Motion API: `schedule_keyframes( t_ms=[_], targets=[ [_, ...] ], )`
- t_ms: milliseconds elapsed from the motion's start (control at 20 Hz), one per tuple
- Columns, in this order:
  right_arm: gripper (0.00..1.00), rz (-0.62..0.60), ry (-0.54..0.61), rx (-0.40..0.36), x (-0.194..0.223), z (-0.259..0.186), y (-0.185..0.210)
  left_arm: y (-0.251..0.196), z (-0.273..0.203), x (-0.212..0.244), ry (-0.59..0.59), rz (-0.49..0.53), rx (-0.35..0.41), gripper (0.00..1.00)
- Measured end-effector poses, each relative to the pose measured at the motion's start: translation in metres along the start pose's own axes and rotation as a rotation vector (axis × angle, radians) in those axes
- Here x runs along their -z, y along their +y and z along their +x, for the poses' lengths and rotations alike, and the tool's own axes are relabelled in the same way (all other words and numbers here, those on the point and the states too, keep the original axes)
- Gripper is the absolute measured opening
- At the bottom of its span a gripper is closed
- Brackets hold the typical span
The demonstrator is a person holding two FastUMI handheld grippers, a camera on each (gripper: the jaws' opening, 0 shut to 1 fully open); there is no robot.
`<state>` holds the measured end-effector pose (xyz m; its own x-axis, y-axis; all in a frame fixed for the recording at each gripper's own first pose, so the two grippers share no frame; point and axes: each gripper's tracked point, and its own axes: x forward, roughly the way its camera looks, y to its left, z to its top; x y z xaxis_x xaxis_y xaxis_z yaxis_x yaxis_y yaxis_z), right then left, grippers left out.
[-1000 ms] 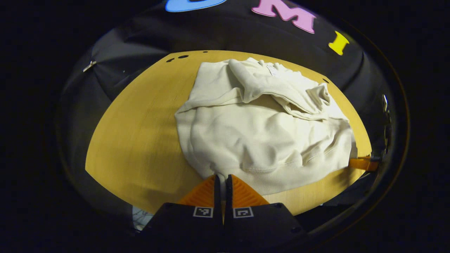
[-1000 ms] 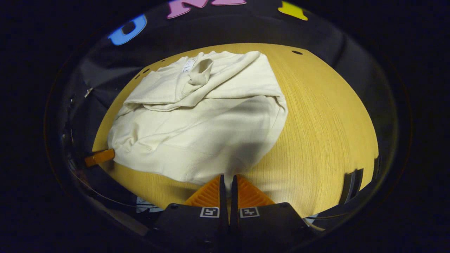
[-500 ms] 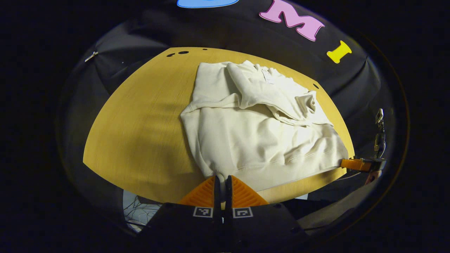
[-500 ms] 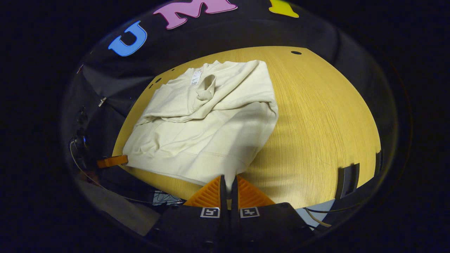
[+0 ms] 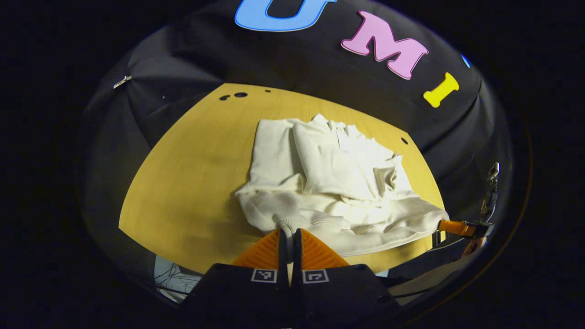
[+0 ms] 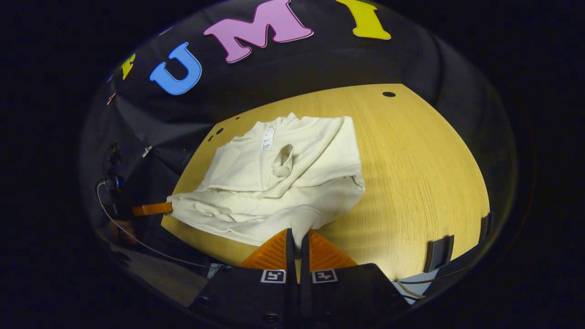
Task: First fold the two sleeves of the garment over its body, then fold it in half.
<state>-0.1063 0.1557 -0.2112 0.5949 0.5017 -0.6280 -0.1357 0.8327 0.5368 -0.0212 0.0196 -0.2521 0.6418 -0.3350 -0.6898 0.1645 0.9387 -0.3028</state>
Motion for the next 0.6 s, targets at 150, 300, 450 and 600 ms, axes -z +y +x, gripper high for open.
schedule_keyframes(
  t_ms=[150,300,450,600],
  targets=[
    [0.06,0.020,-0.066,-0.019,-0.031,0.008,0.008,-0.003,0.005,-0.028,-0.051,-0.002,-0.003,0.06],
    [0.06,0.026,-0.113,-0.029,-0.055,0.016,0.016,-0.010,0.015,-0.053,-0.091,-0.003,-0.001,0.06],
    [0.06,0.051,-0.164,-0.034,-0.084,0.030,0.019,-0.016,0.027,-0.078,-0.129,0.004,0.008,0.06],
    [0.06,0.062,-0.207,-0.026,-0.113,0.042,0.016,-0.017,0.041,-0.104,-0.159,0.006,0.008,0.06]
  ],
)
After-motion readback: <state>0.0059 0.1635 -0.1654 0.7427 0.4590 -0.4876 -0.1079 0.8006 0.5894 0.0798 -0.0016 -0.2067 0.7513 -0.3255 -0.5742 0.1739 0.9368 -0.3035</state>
